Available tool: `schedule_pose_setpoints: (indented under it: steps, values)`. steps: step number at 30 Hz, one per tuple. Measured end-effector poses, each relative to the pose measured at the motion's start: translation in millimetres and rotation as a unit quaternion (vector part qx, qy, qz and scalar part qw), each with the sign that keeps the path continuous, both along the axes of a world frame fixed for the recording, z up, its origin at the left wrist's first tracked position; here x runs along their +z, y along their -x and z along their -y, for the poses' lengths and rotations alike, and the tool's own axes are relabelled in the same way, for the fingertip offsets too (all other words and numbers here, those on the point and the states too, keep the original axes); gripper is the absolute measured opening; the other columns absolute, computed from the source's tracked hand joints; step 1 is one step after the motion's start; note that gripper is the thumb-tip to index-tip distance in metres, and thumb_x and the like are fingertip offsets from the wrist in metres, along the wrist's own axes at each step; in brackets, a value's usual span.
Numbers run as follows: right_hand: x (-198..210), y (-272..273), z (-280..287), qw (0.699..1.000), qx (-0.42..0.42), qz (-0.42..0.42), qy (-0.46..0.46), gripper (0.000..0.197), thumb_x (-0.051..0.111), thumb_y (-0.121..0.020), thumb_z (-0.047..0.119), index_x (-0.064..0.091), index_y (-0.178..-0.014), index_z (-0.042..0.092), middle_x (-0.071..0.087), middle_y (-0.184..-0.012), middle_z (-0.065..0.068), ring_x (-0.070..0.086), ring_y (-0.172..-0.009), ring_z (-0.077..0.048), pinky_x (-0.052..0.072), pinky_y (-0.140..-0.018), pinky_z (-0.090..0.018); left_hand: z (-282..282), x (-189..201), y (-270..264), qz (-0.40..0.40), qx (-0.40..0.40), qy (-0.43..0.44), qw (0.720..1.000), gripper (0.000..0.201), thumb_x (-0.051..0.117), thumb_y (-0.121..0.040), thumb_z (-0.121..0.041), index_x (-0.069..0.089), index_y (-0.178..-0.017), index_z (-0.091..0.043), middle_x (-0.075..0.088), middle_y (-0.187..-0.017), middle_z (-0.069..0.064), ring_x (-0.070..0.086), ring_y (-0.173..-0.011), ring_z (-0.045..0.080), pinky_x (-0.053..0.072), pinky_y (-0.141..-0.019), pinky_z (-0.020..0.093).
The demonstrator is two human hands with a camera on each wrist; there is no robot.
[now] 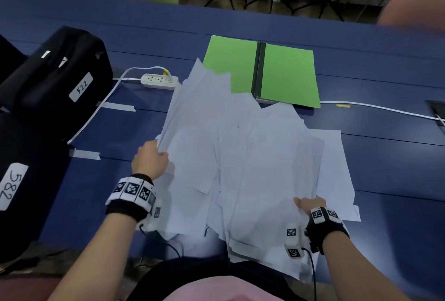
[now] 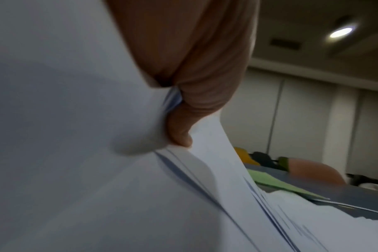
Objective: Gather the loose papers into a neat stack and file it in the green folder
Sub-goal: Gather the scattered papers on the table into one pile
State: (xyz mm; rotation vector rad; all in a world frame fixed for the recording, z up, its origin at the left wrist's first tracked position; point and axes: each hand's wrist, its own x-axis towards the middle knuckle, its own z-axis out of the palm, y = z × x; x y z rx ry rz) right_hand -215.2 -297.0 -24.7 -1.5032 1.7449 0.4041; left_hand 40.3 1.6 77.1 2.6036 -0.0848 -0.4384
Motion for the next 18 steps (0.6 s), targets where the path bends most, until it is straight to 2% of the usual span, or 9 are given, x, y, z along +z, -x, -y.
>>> schedule_pose_setpoints:
  steps: [3,6,8,11,14,16,18]
  values:
    - [2,0,-2,1.000,-0.003,0.005,0.002,0.064,0.060,-0.090,0.027,0.038,-0.137,-0.010,0.045,-0.142,-0.021,0.045,-0.130,-0.033,0.035,-0.104,-0.032,-1,38,2,0.073,-0.025,0.041,0.996,0.027,0.051,-0.087,-0.004,0.062,-0.111,-0.011,0.065,-0.100,0.016,0.058,-0.098,0.042,0.050,-0.085,0.047]
    - [2,1,-1,1.000,-0.003,0.012,0.013,0.067,0.059,-0.090,0.030,0.036,-0.138,-0.010,0.043,-0.144,-0.022,0.043,-0.131,-0.032,0.034,-0.106,-0.032,0,57,9,0.105,-0.019,0.138,0.985,0.026,0.051,-0.088,0.000,0.063,-0.107,-0.012,0.062,-0.087,0.006,0.058,-0.094,0.038,0.052,-0.082,0.045]
    - [0,3,1,1.000,0.005,0.009,0.011,0.066,0.061,-0.089,0.028,0.036,-0.139,-0.008,0.044,-0.143,-0.022,0.045,-0.130,-0.033,0.037,-0.104,-0.033,5,63,16,0.093,-0.003,0.210,0.973,0.023,0.052,-0.089,0.000,0.064,-0.106,-0.009,0.064,-0.088,0.006,0.061,-0.090,0.032,0.054,-0.082,0.042]
    - [-7,7,4,1.000,0.021,0.022,-0.004,0.055,0.064,-0.087,0.024,0.048,-0.131,-0.004,0.053,-0.134,-0.021,0.052,-0.123,-0.032,0.043,-0.097,-0.033,15,68,26,0.050,0.013,0.299,0.953,0.019,0.052,-0.091,0.000,0.064,-0.105,-0.003,0.065,-0.086,0.005,0.059,-0.083,0.021,0.048,-0.079,0.030]
    - [-6,6,4,0.999,0.001,0.033,0.001,0.055,0.063,-0.088,0.020,0.045,-0.133,-0.006,0.051,-0.137,-0.022,0.050,-0.125,-0.033,0.041,-0.098,-0.032,23,76,30,0.023,0.036,0.355,0.934,0.018,0.054,-0.092,-0.001,0.062,-0.101,-0.013,0.063,-0.083,-0.009,0.061,-0.085,0.016,0.045,-0.080,0.027]
    - [-6,4,3,0.999,-0.018,0.036,0.005,0.058,0.060,-0.090,0.018,0.038,-0.137,-0.009,0.046,-0.141,-0.022,0.046,-0.129,-0.033,0.038,-0.101,-0.031,25,83,31,0.010,0.053,0.399,0.915,0.020,0.056,-0.092,-0.003,0.061,-0.102,-0.019,0.065,-0.089,-0.012,0.063,-0.087,0.011,0.048,-0.081,0.027]
    - [-5,5,4,1.000,-0.011,0.028,0.003,0.059,0.061,-0.089,0.019,0.039,-0.137,-0.008,0.046,-0.141,-0.022,0.046,-0.129,-0.033,0.038,-0.101,-0.032,26,91,31,-0.002,0.062,0.447,0.892,0.021,0.057,-0.092,-0.004,0.060,-0.097,-0.024,0.066,-0.092,-0.012,0.063,-0.087,0.005,0.050,-0.079,0.024]
